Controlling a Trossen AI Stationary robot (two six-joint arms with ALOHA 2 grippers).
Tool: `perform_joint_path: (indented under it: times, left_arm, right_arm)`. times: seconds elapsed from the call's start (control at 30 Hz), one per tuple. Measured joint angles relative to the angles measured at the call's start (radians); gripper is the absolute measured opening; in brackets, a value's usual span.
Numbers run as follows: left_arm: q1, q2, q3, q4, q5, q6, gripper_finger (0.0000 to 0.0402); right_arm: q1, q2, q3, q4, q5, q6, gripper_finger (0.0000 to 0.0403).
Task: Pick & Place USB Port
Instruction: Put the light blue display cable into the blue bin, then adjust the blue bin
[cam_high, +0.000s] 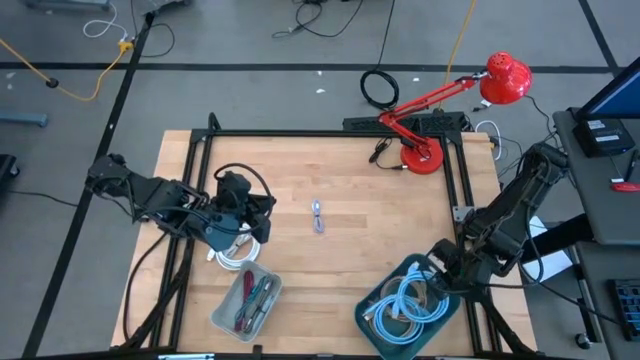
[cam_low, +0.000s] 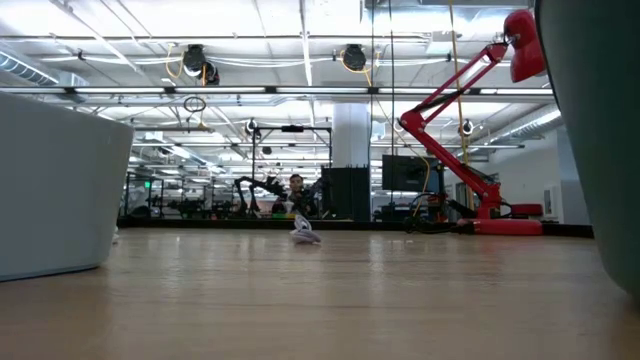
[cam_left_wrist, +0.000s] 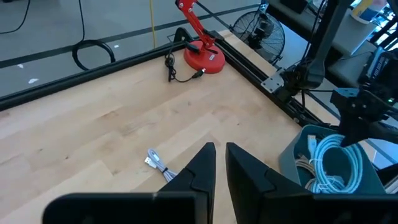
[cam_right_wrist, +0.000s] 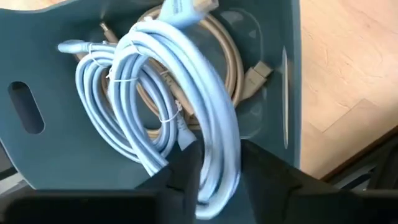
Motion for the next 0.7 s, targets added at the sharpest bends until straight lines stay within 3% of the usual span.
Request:
perform_joint_path:
  times: [0.13,0.33,0.5,0.7]
  left_arm:
    - [0.000,0.000,0.000,0.000,0.000,0.001,0.0040]
    - [0.000,0.000,0.000,0.000,0.000,0.001,0.0040]
    - [0.004,0.000,0.000,0.000,0.000,0.005,0.0040]
    - [0.018,0.000,0.000,0.000,0.017,0.008,0.0040]
  right_arm:
    - [0.000,0.000,0.000,0.008,0.014,-0.004,0.0143]
    - [-0.014,-0.004,-0.001,0.061,0.132,-0.033,0.0186]
    - [-0.049,-0.031,-0.001,0.114,0.233,-0.087,0.0199]
    - [-0.077,-0.057,0.000,0.120,0.241,-0.129,0.0200]
